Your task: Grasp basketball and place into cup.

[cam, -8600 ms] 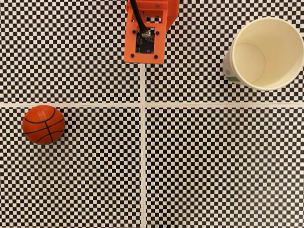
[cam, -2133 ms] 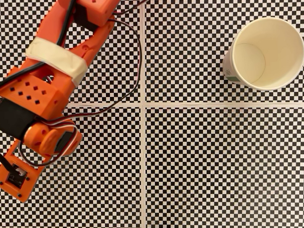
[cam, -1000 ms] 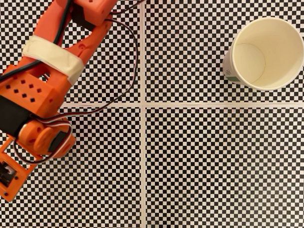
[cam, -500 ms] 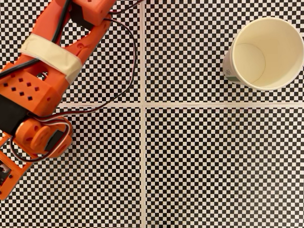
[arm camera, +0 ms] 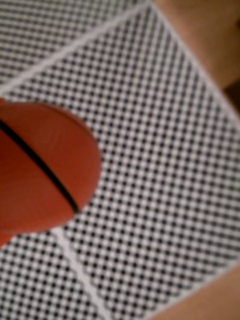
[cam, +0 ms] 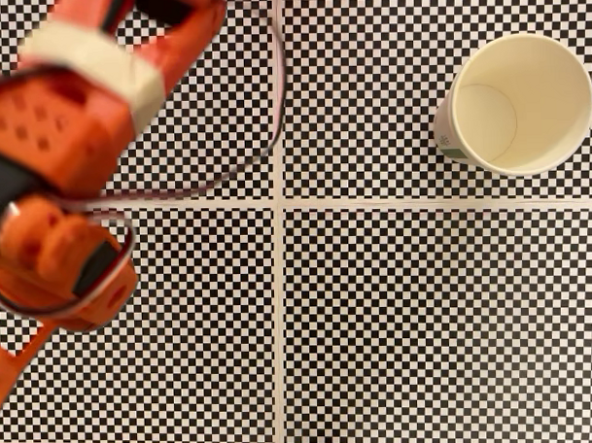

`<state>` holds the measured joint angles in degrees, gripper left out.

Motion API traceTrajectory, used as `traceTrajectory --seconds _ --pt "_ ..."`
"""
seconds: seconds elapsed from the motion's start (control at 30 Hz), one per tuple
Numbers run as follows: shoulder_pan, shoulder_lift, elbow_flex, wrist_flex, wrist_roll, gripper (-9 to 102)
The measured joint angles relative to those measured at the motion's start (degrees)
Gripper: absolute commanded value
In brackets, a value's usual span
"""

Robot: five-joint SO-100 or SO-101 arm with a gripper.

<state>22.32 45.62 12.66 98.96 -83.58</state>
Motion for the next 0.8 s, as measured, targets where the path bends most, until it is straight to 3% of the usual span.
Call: traceTrajectory --seconds 0.8 --pt "-14.4 31.2 36.5 0.2 -4.4 0"
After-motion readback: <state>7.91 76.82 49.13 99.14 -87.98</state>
